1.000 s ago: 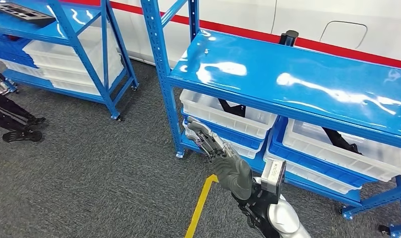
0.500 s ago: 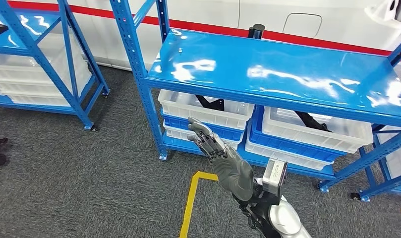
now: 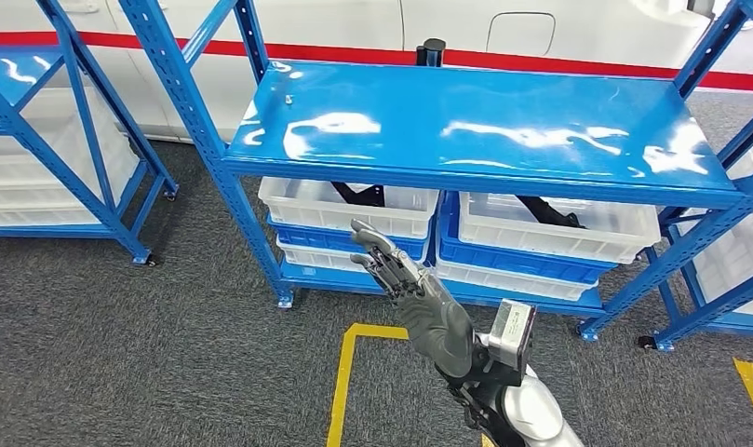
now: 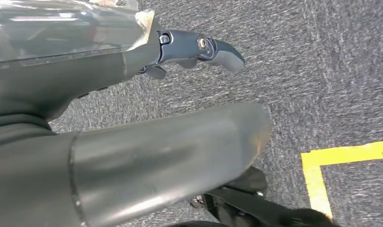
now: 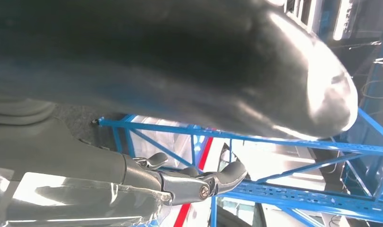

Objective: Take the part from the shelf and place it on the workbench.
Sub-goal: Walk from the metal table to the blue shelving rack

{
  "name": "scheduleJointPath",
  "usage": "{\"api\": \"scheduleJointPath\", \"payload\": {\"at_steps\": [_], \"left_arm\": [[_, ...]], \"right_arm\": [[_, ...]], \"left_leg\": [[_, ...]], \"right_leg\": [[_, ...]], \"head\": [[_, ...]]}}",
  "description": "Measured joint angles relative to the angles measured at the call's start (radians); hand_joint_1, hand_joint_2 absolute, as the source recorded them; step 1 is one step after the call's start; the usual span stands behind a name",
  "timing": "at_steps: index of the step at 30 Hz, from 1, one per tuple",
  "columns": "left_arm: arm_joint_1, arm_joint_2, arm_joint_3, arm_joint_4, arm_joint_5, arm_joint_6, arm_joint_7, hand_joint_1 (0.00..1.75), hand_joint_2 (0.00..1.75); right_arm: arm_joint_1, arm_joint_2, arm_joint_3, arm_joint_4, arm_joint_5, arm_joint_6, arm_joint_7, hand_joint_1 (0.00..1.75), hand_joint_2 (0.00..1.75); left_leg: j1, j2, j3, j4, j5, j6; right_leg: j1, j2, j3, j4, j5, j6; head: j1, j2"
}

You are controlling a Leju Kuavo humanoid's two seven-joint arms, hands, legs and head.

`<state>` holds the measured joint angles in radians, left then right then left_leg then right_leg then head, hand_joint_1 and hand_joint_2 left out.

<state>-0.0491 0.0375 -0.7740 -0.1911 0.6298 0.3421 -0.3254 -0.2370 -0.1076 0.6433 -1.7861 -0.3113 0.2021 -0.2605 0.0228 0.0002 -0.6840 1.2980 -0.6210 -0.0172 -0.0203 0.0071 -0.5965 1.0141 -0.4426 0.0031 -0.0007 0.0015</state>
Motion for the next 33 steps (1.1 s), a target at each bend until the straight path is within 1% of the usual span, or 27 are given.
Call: {"api": "scheduleJointPath", "payload": {"at_steps": [1,2,3,4,5,6,8,9,12,18,21,22,23,24,25,26,27,28,29,30,31,32,33], "left_arm": [[0.0,0.0,0.0,0.0,0.0,0.0,0.0,0.0,0.0],[0.0,0.0,0.0,0.0,0.0,0.001,0.0,0.0,0.0],[0.0,0.0,0.0,0.0,0.001,0.001,0.0,0.0,0.0],[-0.001,0.0,0.0,0.0,0.002,0.002,0.0,0.0,0.0],[-0.001,0.0,0.0,0.0,0.004,0.003,0.0,0.0,0.0],[-0.001,-0.002,0.0,0.0,0.005,0.003,-0.001,0.0,0.0],[0.0,-0.004,0.0,0.0,0.005,0.0,-0.001,0.0,0.0],[0.0,-0.003,0.0,0.0,0.005,-0.004,-0.001,0.0,0.0],[0.0,0.001,0.001,0.0,0.005,-0.017,-0.001,0.0,0.0],[0.0,0.004,0.001,0.0,0.005,-0.021,-0.003,0.0,0.0],[-0.001,0.007,0.001,0.0,0.005,-0.021,-0.008,0.0,0.0],[-0.002,0.007,0.001,0.0,0.005,-0.021,-0.009,0.0,0.0],[-0.002,0.006,0.001,0.0,0.005,-0.021,-0.011,0.0,0.0],[-0.003,0.005,0.001,0.0,0.005,-0.021,-0.012,0.0,0.0],[-0.003,0.004,0.001,0.0,0.005,-0.021,-0.013,0.0,0.0],[-0.003,0.004,0.001,0.0,0.005,-0.021,-0.014,0.0,0.0],[-0.003,0.004,0.001,0.0,0.005,-0.021,-0.014,0.0,0.0],[-0.003,0.004,0.001,0.0,0.005,-0.021,-0.014,0.0,0.0],[-0.003,0.004,0.001,0.0,0.005,-0.021,-0.014,0.0,0.0],[-0.003,0.003,0.001,0.0,0.005,-0.022,-0.014,0.0,0.0],[-0.003,0.002,0.001,0.0,0.005,-0.022,-0.014,0.0,0.0],[-0.003,0.003,0.001,0.0,0.005,-0.022,-0.014,0.0,0.0],[-0.003,0.003,0.001,0.0,0.005,-0.022,-0.014,0.0,0.0]], "right_arm": [[0.0,0.0,0.0,0.0,0.0,0.0,0.0,0.0,0.0],[0.0,0.0,0.0,0.0,0.0,0.0,0.0,0.0,0.0],[0.0,0.001,0.0,0.0,0.001,0.0,0.0,0.0,0.0],[0.0,0.001,0.0,0.0,0.003,-0.001,0.0,0.0,0.0],[-0.001,0.001,0.001,0.0,0.005,-0.002,0.0,0.0,0.0],[-0.001,0.001,0.001,0.0,0.008,-0.003,0.001,0.0,0.0],[0.0,0.001,0.003,0.0,0.015,-0.008,0.004,0.0,0.0],[0.0,0.0,0.004,0.0,0.019,-0.013,0.006,0.0,0.0],[0.0,0.001,0.006,-0.002,0.031,-0.024,0.014,0.0,0.0],[-0.001,0.001,0.013,-0.003,0.038,-0.029,0.019,0.0,0.0],[-0.005,0.001,0.015,-0.003,0.031,-0.022,0.018,0.0,0.0],[-0.006,0.0,0.015,-0.003,0.027,-0.019,0.018,0.0,0.0],[-0.008,0.0,0.016,-0.003,0.025,-0.017,0.018,0.0,0.0],[-0.011,0.0,0.016,-0.003,0.023,-0.016,0.018,0.0,0.0],[-0.012,-0.001,0.016,-0.003,0.021,-0.016,0.018,0.0,0.0],[-0.012,-0.002,0.017,-0.003,0.021,-0.016,0.018,0.0,0.0],[-0.012,-0.003,0.017,-0.003,0.021,-0.016,0.018,0.0,0.0],[-0.011,-0.005,0.018,-0.002,0.021,-0.016,0.018,0.0,0.0],[-0.01,-0.007,0.019,-0.002,0.021,-0.016,0.018,0.0,0.0],[-0.01,-0.008,0.019,-0.001,0.021,-0.016,0.018,0.0,0.0],[-0.01,-0.009,0.019,-0.001,0.021,-0.016,0.018,0.0,0.0],[-0.011,-0.009,0.019,-0.001,0.021,-0.016,0.018,0.0,0.0],[-0.011,-0.009,0.019,-0.001,0.021,-0.016,0.018,0.0,0.0]], "left_leg": [[0.0,0.0,0.017,-0.044,0.035,0.002],[0.001,-0.002,0.049,-0.114,0.075,0.004],[0.001,-0.004,0.08,-0.184,0.107,0.006],[0.0,-0.007,0.104,-0.237,0.128,0.009],[0.0,-0.009,0.116,-0.266,0.136,0.012],[-0.002,-0.009,0.117,-0.274,0.136,0.014],[-0.007,-0.008,0.116,-0.275,0.14,0.017],[-0.01,-0.008,0.116,-0.275,0.14,0.019],[-0.015,-0.009,0.116,-0.275,0.141,0.024],[-0.019,-0.008,0.114,-0.272,0.139,0.031],[-0.021,-0.006,0.114,-0.271,0.138,0.048],[-0.017,-0.001,0.118,-0.278,0.142,0.054],[-0.014,0.005,0.123,-0.288,0.148,0.059],[-0.01,0.012,0.128,-0.297,0.152,0.062],[-0.006,0.021,0.132,-0.303,0.156,0.065],[-0.006,0.028,0.133,-0.305,0.156,0.065],[-0.005,0.037,0.133,-0.305,0.156,0.064],[-0.004,0.046,0.133,-0.305,0.155,0.063],[-0.002,0.055,0.133,-0.304,0.153,0.059],[0.002,0.064,0.135,-0.303,0.15,0.054],[0.007,0.073,0.138,-0.301,0.146,0.046],[0.008,0.081,0.14,-0.297,0.141,0.036],[0.009,0.09,0.143,-0.292,0.134,0.025]], "right_leg": [[0.0,0.004,0.002,0.0,0.0,0.0],[0.001,0.008,0.004,0.0,0.0,0.001],[0.004,0.011,0.005,0.001,-0.001,0.003],[0.008,0.013,0.005,0.002,-0.002,0.006],[0.013,0.014,0.003,0.004,-0.003,0.007],[0.018,0.015,0.001,0.005,-0.004,0.008],[0.02,0.016,-0.001,0.005,-0.005,0.007],[0.019,0.016,0.0,0.003,-0.003,0.007],[0.016,0.015,0.003,-0.002,0.001,0.016],[0.013,0.015,0.004,-0.007,0.004,0.021],[0.003,0.019,0.006,-0.014,0.009,0.038],[0.002,0.02,0.003,-0.011,0.008,0.043],[0.005,0.018,-0.004,0.001,0.001,0.044],[0.006,0.014,-0.02,0.031,-0.014,0.042],[0.007,0.01,-0.045,0.082,-0.037,0.038],[0.006,0.008,-0.08,0.15,-0.065,0.035],[0.004,0.007,-0.114,0.217,-0.088,0.034],[0.001,0.006,-0.139,0.264,-0.1,0.037],[-0.003,0.003,-0.145,0.275,-0.098,0.045],[-0.007,-0.003,-0.129,0.242,-0.081,0.056],[-0.011,-0.017,-0.095,0.177,-0.054,0.069],[-0.014,-0.04,-0.059,0.108,-0.031,0.08],[-0.015,-0.057,-0.029,0.053,-0.013,0.082]], "head": [[0.0,0.0],[0.0,0.0],[-0.001,0.0],[0.0,0.0],[0.001,0.0],[0.002,0.0],[0.003,0.0],[0.003,0.0],[0.002,0.0],[0.002,0.0],[0.002,0.0],[0.002,0.0],[0.002,0.0],[0.003,0.0],[0.004,0.0],[0.006,0.0],[0.006,0.0],[0.006,0.0],[0.006,0.0],[0.006,0.0],[0.006,0.0],[0.007,0.0],[0.009,0.0]]}}
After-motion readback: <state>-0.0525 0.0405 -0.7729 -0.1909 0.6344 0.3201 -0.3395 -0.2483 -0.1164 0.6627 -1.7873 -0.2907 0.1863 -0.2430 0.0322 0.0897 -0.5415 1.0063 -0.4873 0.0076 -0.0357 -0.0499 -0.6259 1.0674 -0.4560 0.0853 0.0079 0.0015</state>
